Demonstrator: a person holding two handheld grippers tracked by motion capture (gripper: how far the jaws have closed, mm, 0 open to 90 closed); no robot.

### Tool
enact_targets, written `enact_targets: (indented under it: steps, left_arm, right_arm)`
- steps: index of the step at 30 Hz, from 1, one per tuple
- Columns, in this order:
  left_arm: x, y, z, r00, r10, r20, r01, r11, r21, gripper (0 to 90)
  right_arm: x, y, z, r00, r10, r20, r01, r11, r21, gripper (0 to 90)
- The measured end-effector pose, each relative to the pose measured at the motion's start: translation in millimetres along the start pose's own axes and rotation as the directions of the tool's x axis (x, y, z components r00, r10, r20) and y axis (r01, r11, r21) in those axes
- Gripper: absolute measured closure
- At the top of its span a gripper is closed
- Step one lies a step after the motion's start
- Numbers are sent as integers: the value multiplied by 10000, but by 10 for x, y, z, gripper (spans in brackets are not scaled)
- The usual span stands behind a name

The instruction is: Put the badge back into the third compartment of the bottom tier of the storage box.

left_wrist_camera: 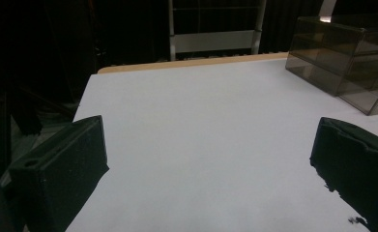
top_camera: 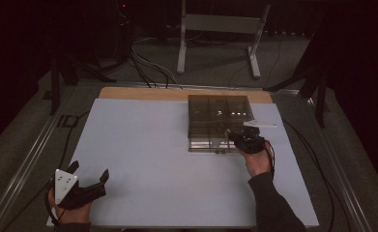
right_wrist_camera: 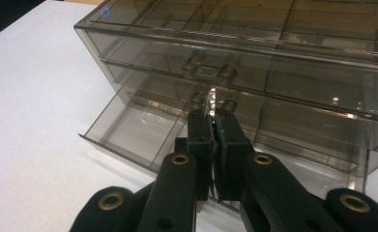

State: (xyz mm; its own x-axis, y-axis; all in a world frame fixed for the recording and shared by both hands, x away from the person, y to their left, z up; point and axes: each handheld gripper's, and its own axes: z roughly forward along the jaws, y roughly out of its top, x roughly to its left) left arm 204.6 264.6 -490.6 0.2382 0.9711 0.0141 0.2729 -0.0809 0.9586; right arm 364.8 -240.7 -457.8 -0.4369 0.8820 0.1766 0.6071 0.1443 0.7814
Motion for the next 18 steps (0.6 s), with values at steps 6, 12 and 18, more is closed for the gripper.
enact_targets:
  steps: [6,12,18]
  left_arm:
    - [-1,0,0,10000,6,-7,-6,10000,3,3]
    - [-1,0,0,10000,7,-7,-7,10000,3,3]
    - [0,-1,0,10000,-1,-14,1,10000,11,4]
  right_arm:
    - [-53,-7,-14,9999,108,111,-107,9999,-66,873]
    - [-86,-10,-25,9995,195,252,-192,9997,-131,873]
    - [-138,-19,-41,9985,284,466,-274,9994,-213,872]
